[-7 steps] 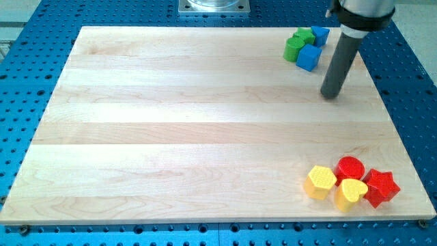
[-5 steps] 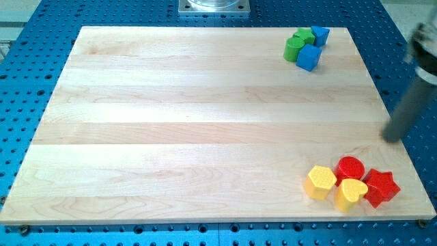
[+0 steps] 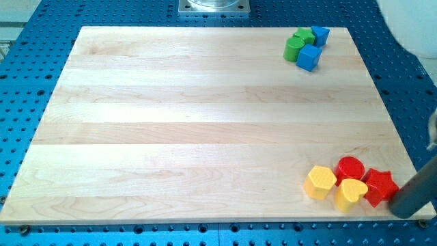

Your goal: Move the red circle away from the red star

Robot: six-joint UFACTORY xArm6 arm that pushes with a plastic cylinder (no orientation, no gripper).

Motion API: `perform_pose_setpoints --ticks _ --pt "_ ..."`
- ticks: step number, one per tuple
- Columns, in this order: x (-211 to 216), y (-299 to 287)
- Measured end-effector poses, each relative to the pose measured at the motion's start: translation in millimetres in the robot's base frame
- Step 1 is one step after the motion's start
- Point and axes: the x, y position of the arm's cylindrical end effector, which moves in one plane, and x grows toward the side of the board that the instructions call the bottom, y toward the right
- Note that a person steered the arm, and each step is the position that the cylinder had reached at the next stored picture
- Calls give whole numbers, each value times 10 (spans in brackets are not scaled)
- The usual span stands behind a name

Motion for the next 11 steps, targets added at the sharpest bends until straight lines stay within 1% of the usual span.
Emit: perform_pose_setpoints --ticks 2,6,8,9,10,11 --pt "3 -295" --pt "-30 -1074" --pt "-539 -1089" --pt "-532 -1049" --pt "-26 -1362" --pt "-215 -1084"
